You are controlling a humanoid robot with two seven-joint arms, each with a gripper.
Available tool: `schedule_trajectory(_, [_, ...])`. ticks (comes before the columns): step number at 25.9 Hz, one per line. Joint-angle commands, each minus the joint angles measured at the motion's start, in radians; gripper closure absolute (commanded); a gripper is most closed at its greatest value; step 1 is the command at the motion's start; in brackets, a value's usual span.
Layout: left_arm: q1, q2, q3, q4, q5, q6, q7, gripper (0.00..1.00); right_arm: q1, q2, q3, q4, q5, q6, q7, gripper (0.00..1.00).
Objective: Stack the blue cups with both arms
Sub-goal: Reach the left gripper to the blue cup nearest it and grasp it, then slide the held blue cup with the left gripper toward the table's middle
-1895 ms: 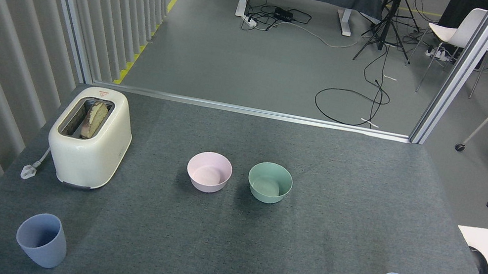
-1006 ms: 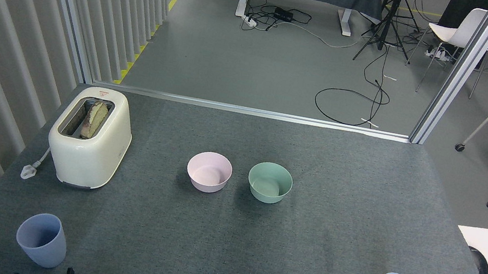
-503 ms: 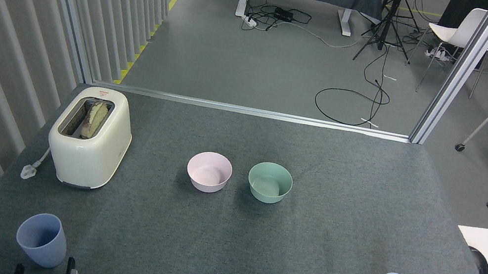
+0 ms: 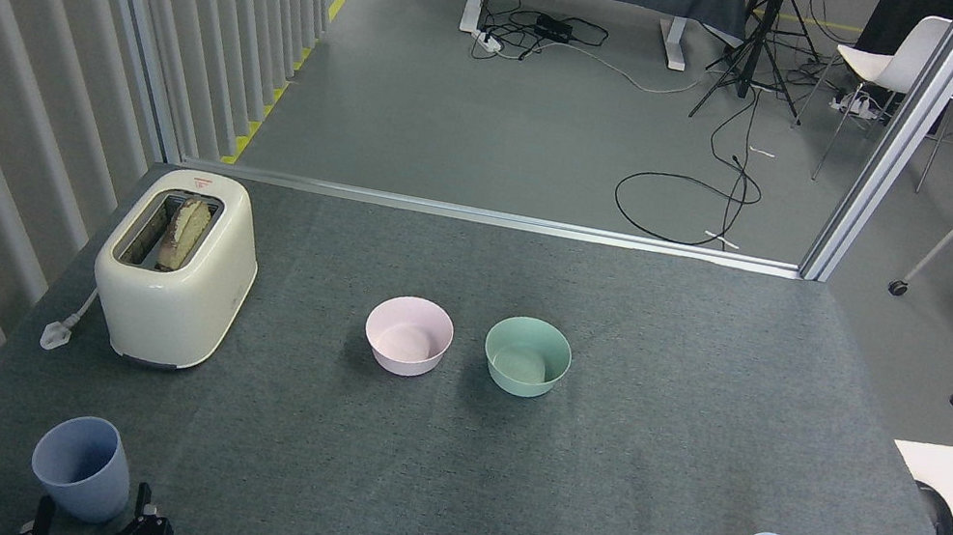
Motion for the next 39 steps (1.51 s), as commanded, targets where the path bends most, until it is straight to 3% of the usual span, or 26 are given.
schedule_trajectory(1, [-0.015,0.001,0.012,0.009,0.0,0.0,0.0,0.0,0.0,0.0,0.0,0.002,0.0,0.0,0.001,0.0])
schedule_trajectory(25, [-0.08,0.002,0.058,0.098,0.0,-0.001,-0.007,0.01,0.0,0.0,0.003,0.005,0.0,0.0,0.001,0.0])
schedule_trajectory(26, [-0.084,0.002,0.058,0.1,0.0,-0.003,-0.007,0.03,0.0,0.0,0.003,0.005,0.0,0.0,-0.001,0.0])
schedule_trajectory(29, [-0.084,0.004,0.056,0.101,-0.002,-0.008,-0.007,0.22,0.0,0.0,0.003,0.007,0.0,0.0,-0.001,0.0])
schedule_trajectory(34, [-0.081,0.019,0.054,0.09,-0.003,-0.017,-0.007,0.4,0.0,0.002,0.005,0.015,0.0,0.0,0.001,0.0])
schedule_trajectory(39, [-0.069,0.019,0.041,0.015,-0.009,-0.034,-0.007,0.42,-0.002,0.003,0.012,0.016,0.0,0.001,0.001,0.0])
